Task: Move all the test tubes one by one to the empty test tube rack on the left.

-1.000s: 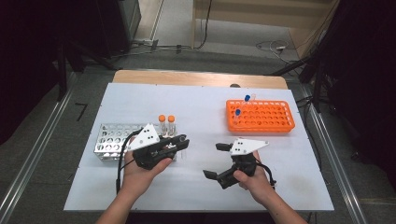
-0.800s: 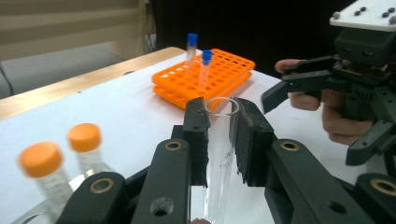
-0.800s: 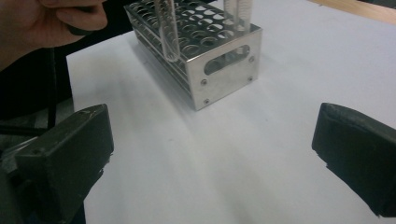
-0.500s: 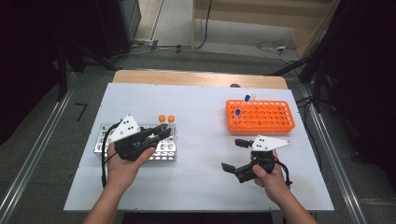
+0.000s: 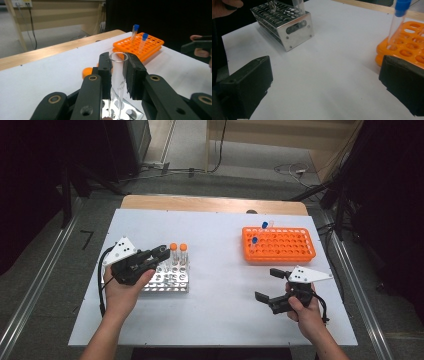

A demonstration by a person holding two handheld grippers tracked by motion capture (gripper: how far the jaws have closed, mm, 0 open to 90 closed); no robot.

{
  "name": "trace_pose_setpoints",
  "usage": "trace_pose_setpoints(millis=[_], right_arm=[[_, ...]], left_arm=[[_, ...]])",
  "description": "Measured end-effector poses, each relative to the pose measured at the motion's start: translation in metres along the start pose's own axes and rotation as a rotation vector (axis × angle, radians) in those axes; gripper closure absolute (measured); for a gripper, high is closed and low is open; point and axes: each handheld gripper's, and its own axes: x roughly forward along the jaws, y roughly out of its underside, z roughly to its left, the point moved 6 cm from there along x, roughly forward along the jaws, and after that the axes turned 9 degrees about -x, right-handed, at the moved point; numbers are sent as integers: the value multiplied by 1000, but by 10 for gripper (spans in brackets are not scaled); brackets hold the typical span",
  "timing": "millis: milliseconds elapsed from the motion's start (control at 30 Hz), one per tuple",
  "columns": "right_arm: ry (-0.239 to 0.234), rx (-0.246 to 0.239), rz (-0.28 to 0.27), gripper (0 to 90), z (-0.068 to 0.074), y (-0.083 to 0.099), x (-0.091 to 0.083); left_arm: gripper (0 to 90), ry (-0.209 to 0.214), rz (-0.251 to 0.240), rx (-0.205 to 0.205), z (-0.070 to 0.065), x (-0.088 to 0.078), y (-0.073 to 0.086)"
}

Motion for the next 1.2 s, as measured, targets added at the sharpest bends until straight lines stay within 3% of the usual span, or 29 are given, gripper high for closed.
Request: trace_pose_setpoints(millis=[467, 800, 1200], right_arm=[[59, 35, 14, 0, -18, 24, -28], [82, 58, 12, 0, -26, 28, -31], [83, 59, 12, 0, -26, 28, -32]], left_arm=[[765, -64, -17, -23, 29, 4, -18], [765, -87, -21, -44, 42, 18, -20], [764, -83, 12, -63, 43, 35, -10]])
